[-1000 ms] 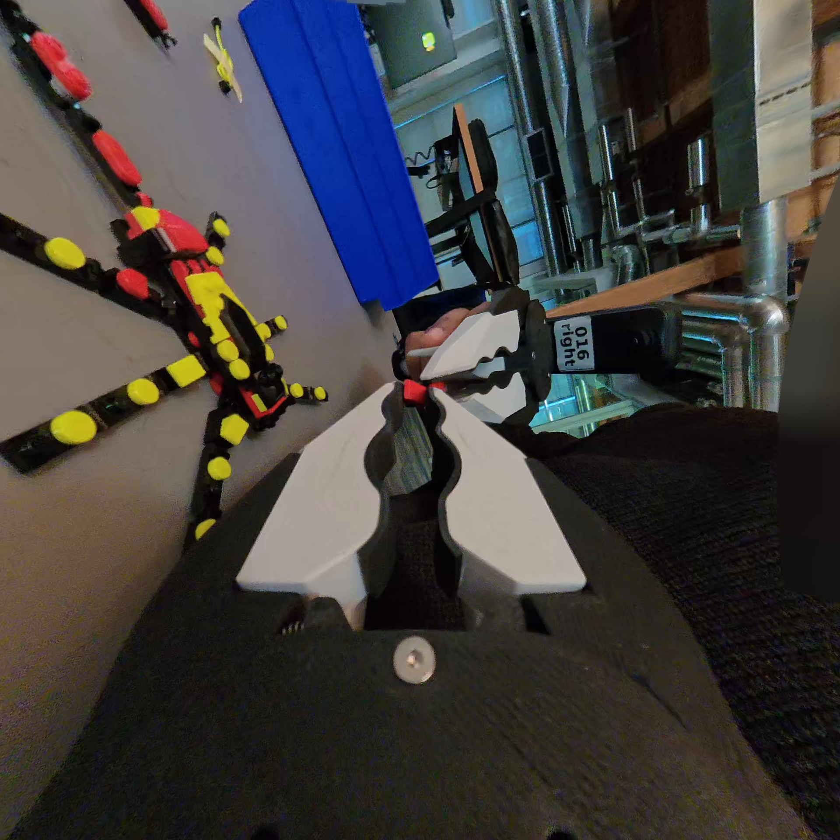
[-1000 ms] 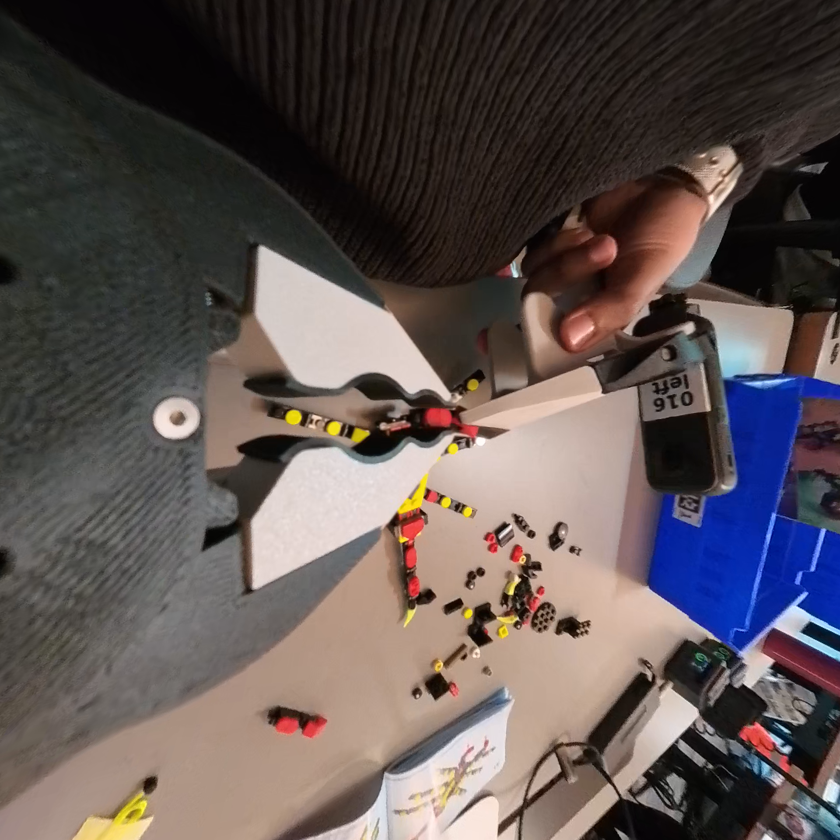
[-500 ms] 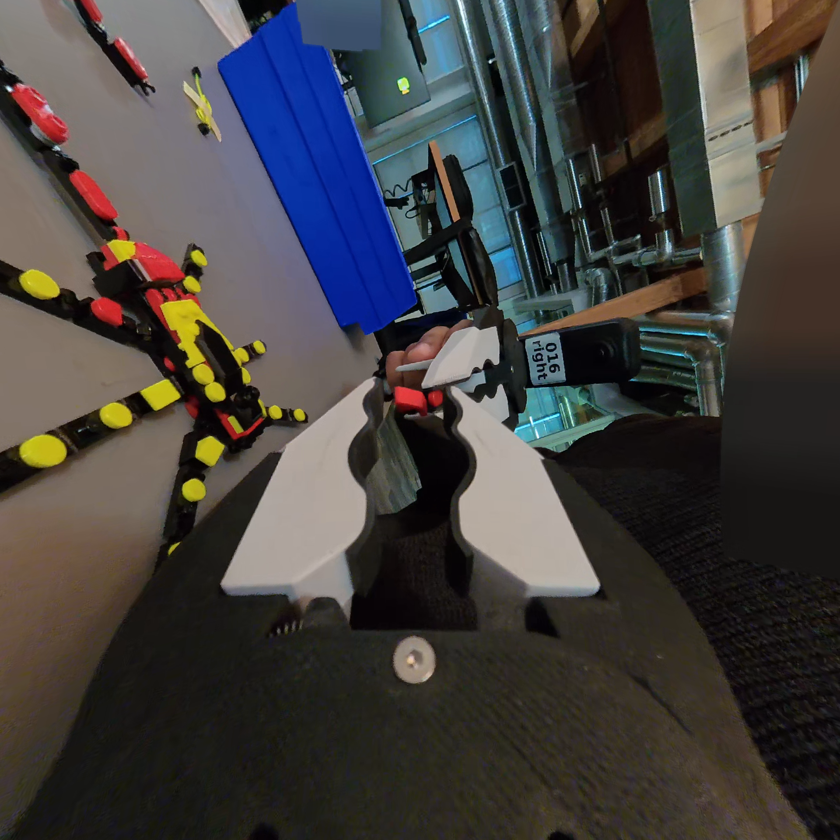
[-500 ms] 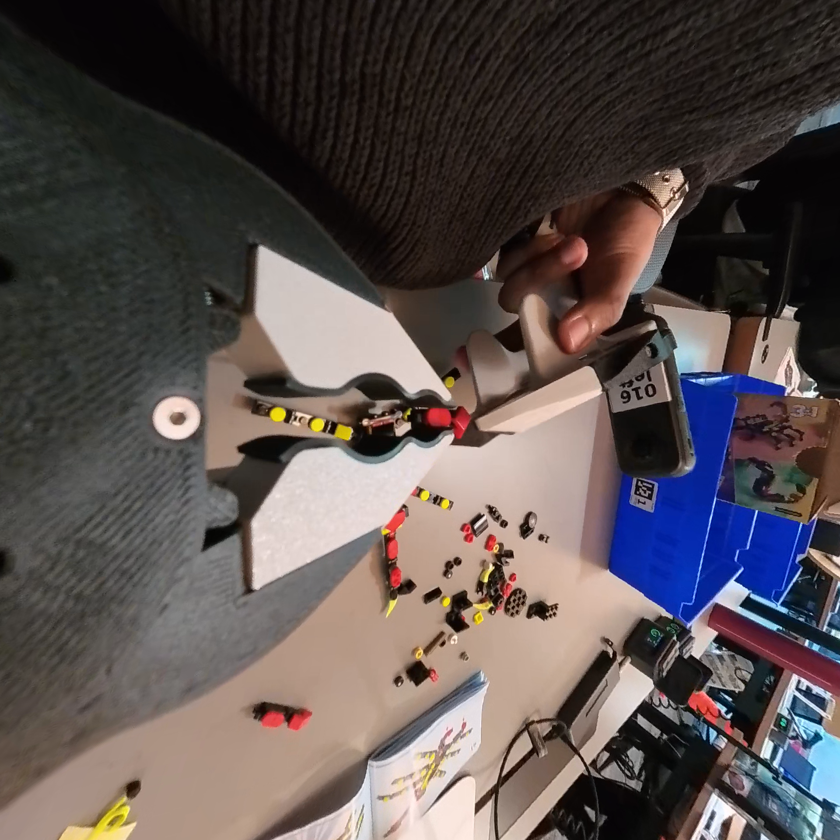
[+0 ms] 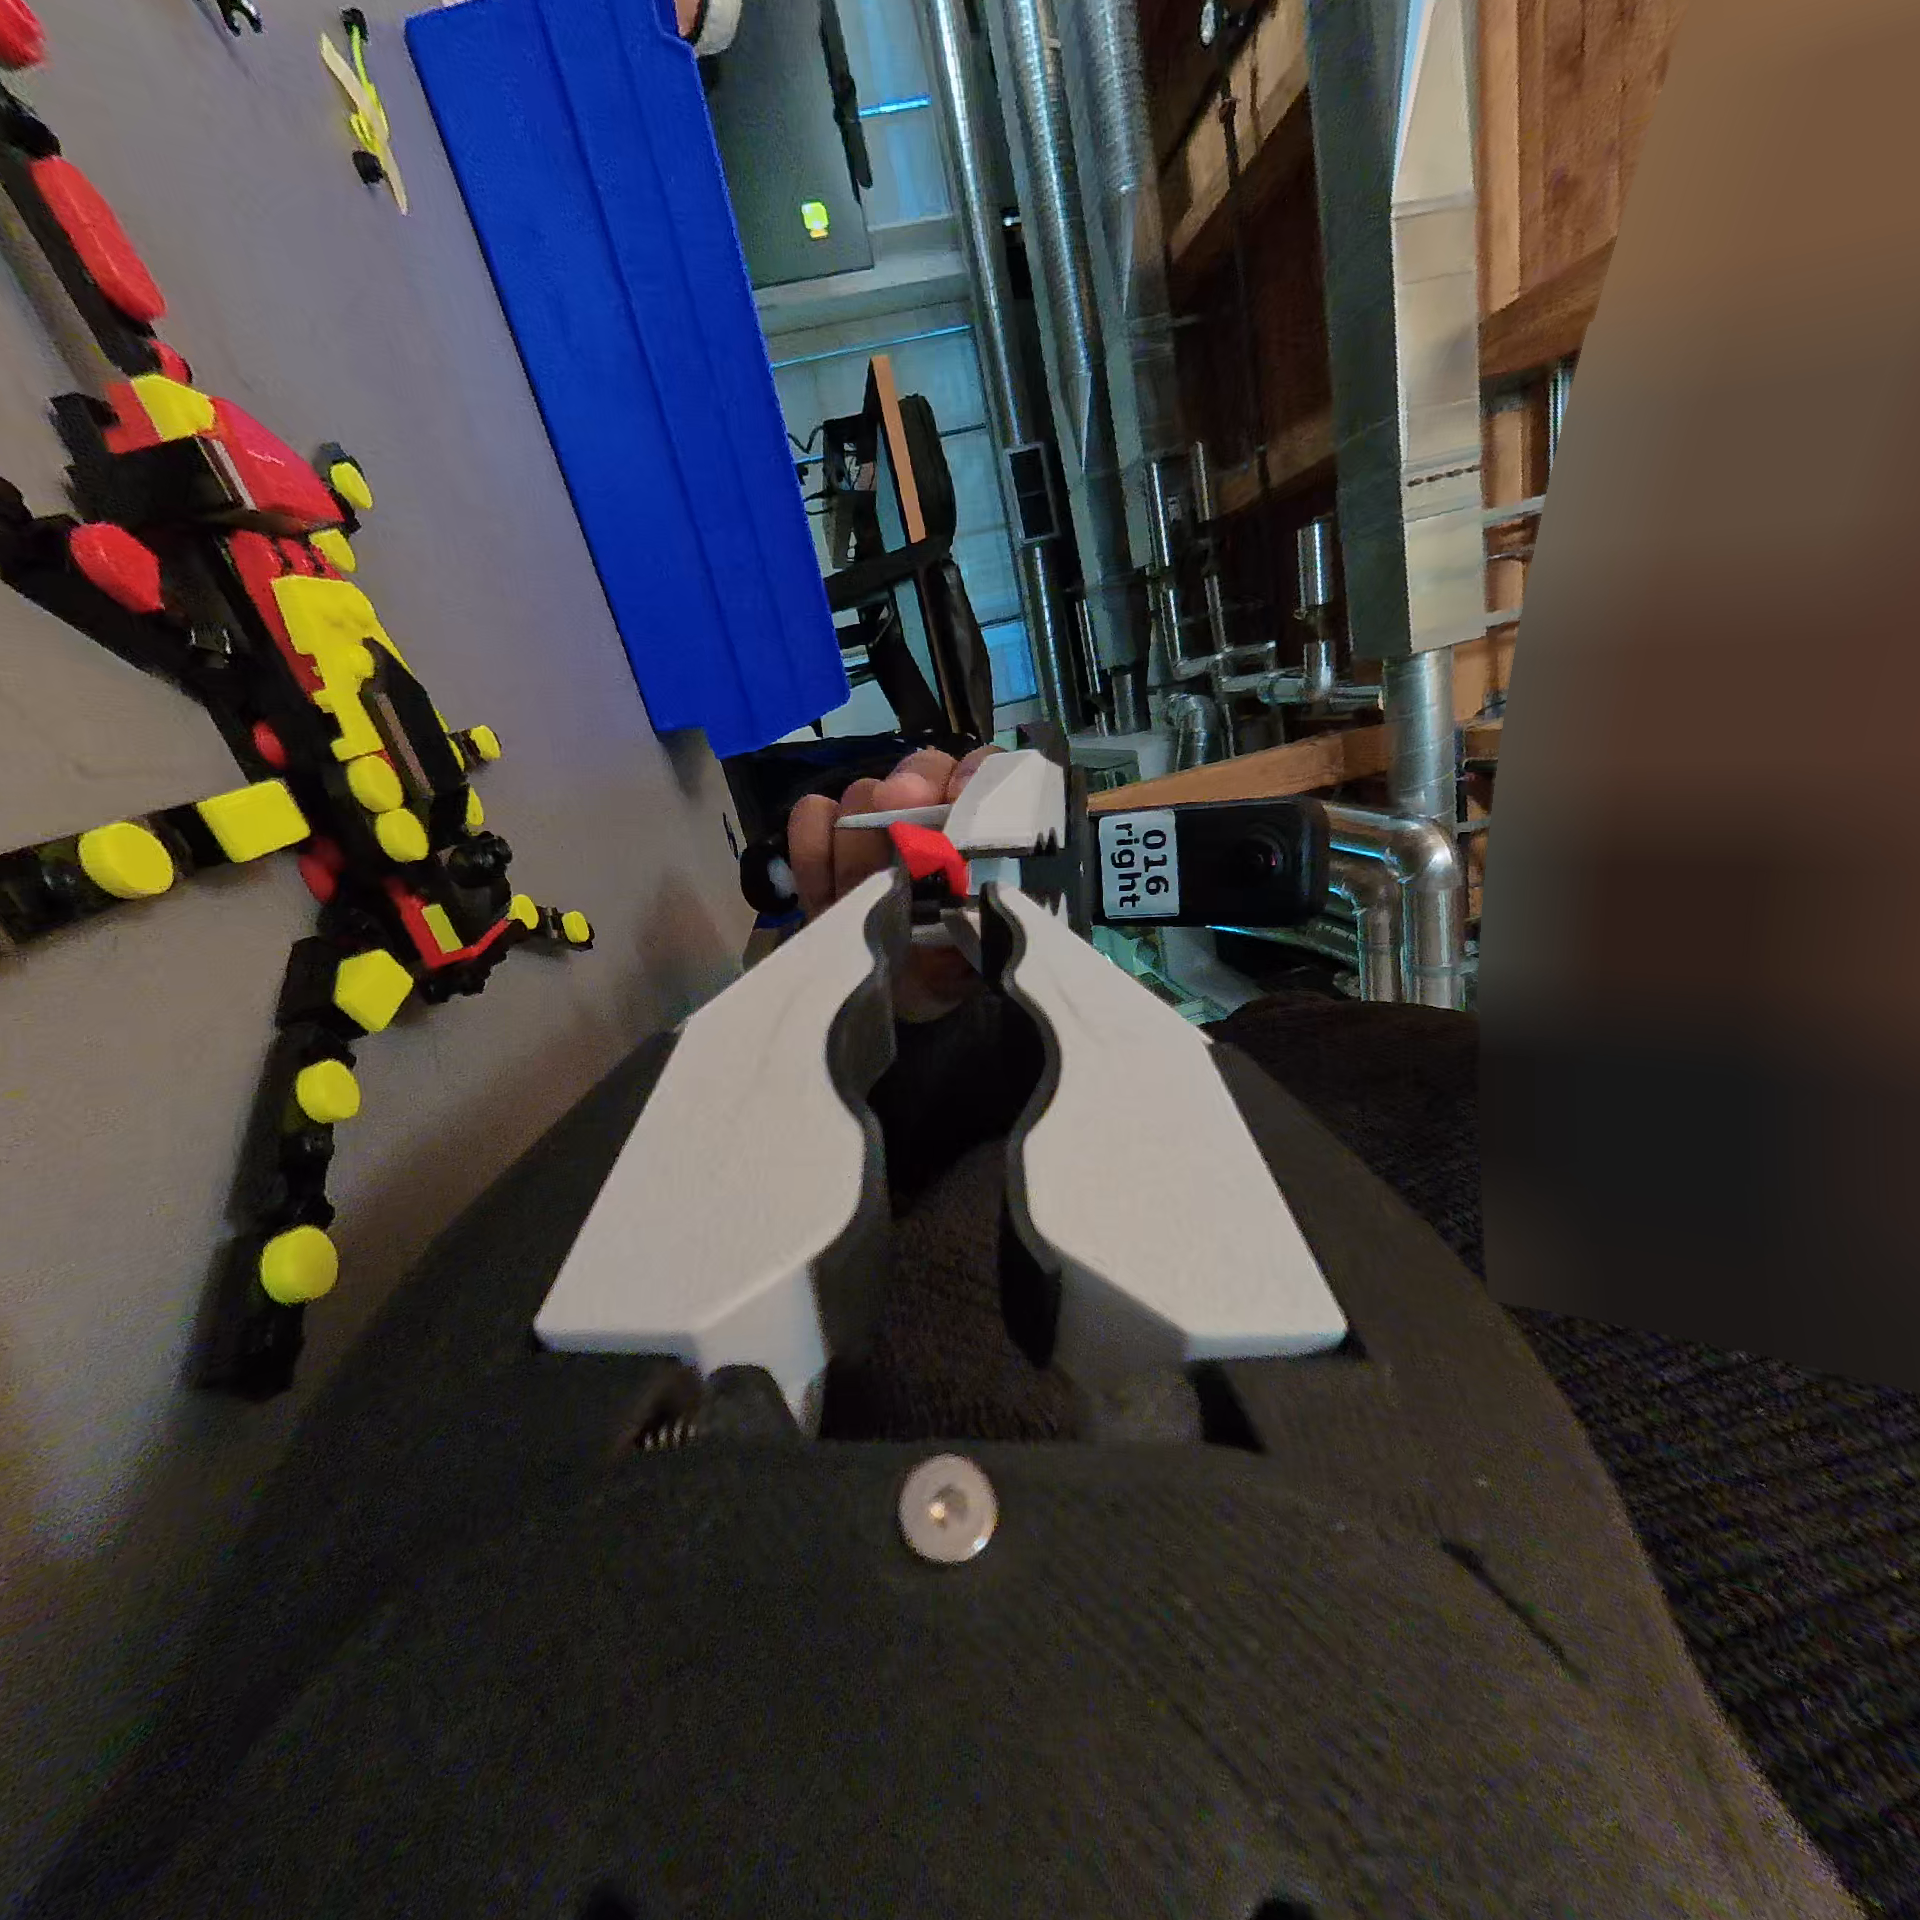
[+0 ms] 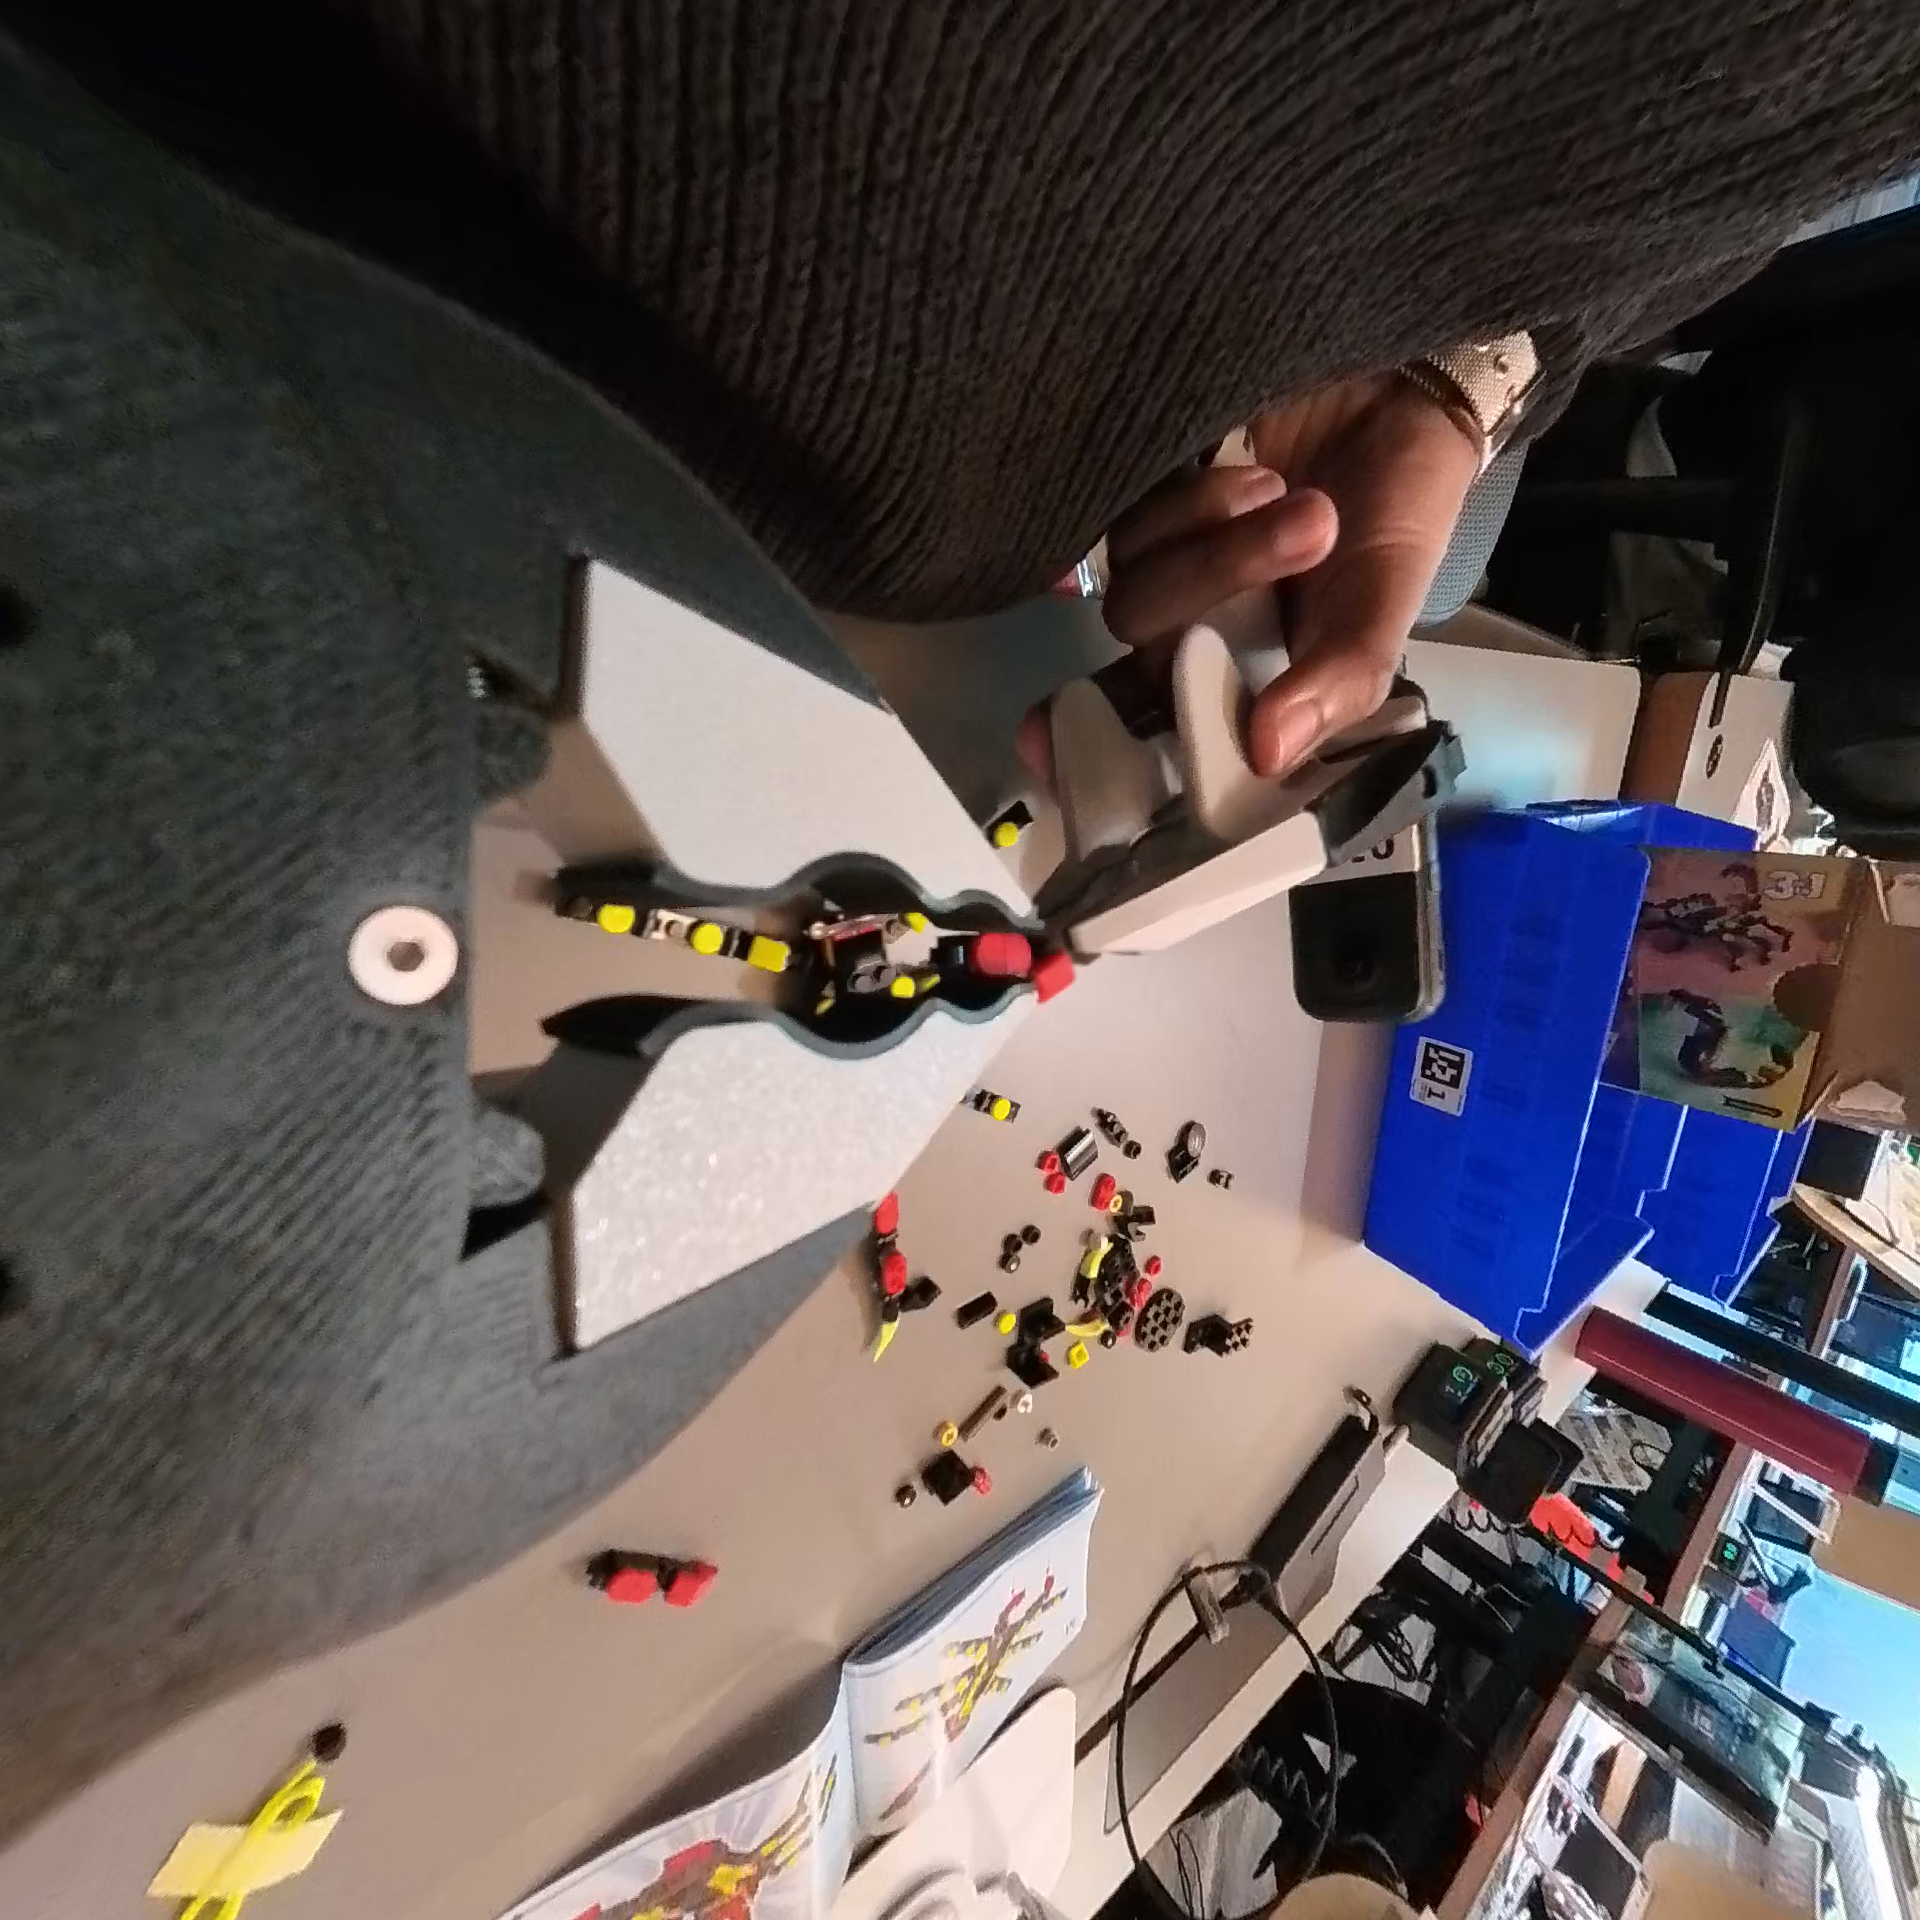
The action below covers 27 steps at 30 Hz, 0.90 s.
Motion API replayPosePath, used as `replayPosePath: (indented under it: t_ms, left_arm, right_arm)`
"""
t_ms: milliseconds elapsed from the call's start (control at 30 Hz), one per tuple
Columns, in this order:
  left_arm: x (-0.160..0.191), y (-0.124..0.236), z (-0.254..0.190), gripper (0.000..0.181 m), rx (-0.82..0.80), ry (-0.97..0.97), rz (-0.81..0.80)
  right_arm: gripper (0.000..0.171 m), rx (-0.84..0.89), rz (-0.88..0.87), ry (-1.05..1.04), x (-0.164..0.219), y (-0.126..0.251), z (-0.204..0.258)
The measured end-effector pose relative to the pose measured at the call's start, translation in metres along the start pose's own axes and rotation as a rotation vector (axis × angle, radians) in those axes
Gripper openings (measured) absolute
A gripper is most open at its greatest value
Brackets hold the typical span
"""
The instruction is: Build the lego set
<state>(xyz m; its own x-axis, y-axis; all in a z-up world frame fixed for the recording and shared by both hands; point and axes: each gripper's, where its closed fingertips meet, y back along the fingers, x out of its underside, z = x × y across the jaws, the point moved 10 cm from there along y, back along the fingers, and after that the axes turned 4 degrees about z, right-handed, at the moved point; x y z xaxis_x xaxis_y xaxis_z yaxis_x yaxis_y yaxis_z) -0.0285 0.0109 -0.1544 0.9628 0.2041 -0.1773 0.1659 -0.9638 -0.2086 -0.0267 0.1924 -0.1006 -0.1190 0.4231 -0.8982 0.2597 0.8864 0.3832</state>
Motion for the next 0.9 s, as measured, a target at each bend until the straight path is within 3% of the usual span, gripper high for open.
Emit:
replayPosePath:
  t_ms: [200, 567, 667, 900]
  left_arm:
    - [0.0, 0.0, 0.001, 0.002, 0.004, 0.01, -0.003]
    - [-0.003, 0.0, -0.001, 0.008, -0.061, -0.04, 0.027]
    - [-0.01, -0.001, -0.002, 0.011, -0.173, -0.137, 0.061]
    - [-0.05, -0.039, 0.003, 0.021, -0.652, -0.604, 0.349]
  right_arm:
    - [0.005, -0.005, -0.012, -0.007, -0.001, 0.0, 0.0]
    - [0.005, 0.023, 0.013, -0.064, 0.006, 0.009, -0.012]
    - [0.005, 0.111, 0.087, -0.162, 0.019, 0.018, -0.032]
    - [0.006, 0.212, 0.364, -0.408, 0.068, 0.029, -0.061]
